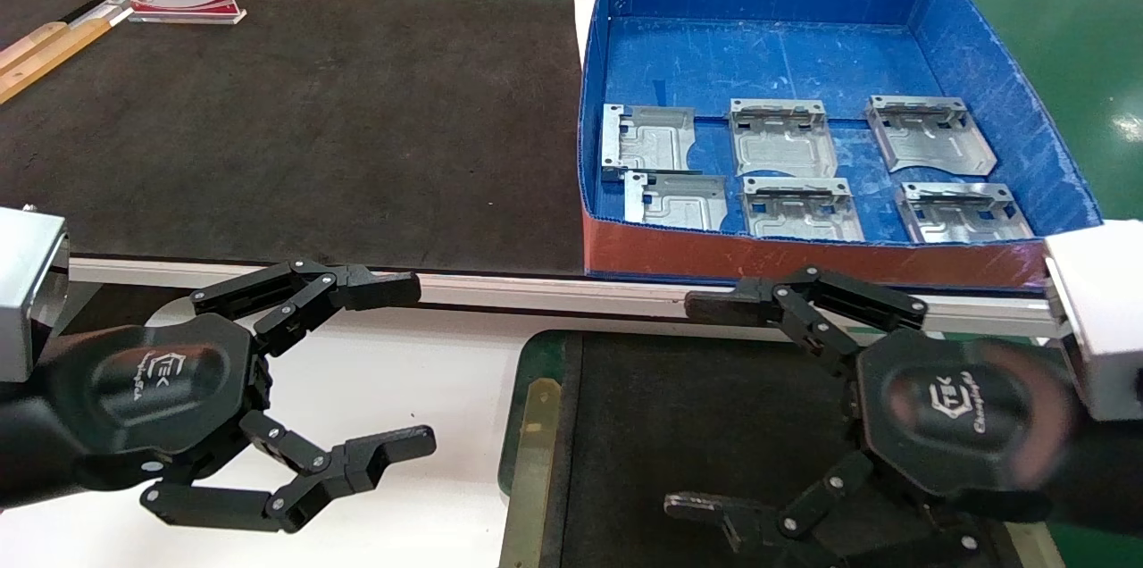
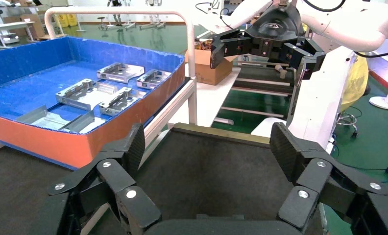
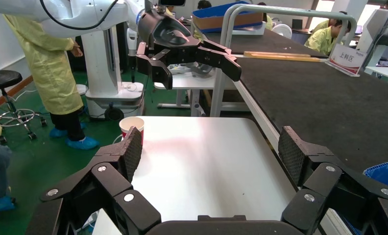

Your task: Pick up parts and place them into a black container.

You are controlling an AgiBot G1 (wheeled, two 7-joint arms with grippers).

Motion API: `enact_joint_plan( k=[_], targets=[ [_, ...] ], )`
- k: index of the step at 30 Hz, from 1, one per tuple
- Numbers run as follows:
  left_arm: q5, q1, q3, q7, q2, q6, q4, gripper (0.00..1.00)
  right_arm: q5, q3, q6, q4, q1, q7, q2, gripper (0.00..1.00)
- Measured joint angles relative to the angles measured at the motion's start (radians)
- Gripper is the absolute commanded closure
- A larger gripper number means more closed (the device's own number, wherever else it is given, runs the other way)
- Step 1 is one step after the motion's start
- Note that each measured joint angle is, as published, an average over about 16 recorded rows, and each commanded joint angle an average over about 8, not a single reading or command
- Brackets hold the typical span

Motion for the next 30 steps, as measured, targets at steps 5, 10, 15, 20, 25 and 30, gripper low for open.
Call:
enact_joint_plan(
  k=[5, 10, 15, 20, 25, 30],
  targets=[
    [0.0, 0.0, 0.0, 0.0, 0.0, 0.0, 0.0, 0.0, 0.0, 0.0, 0.0, 0.0, 0.0, 0.0, 0.0, 0.0],
    [0.0, 0.0, 0.0, 0.0, 0.0, 0.0, 0.0, 0.0, 0.0, 0.0, 0.0, 0.0, 0.0, 0.0, 0.0, 0.0],
    [0.0, 0.0, 0.0, 0.0, 0.0, 0.0, 0.0, 0.46, 0.0, 0.0, 0.0, 0.0, 0.0, 0.0, 0.0, 0.0],
    [0.0, 0.0, 0.0, 0.0, 0.0, 0.0, 0.0, 1.0, 0.0, 0.0, 0.0, 0.0, 0.0, 0.0, 0.0, 0.0],
    [0.0, 0.0, 0.0, 0.0, 0.0, 0.0, 0.0, 1.0, 0.0, 0.0, 0.0, 0.0, 0.0, 0.0, 0.0, 0.0],
    [0.0, 0.0, 0.0, 0.0, 0.0, 0.0, 0.0, 1.0, 0.0, 0.0, 0.0, 0.0, 0.0, 0.0, 0.0, 0.0]
  ],
)
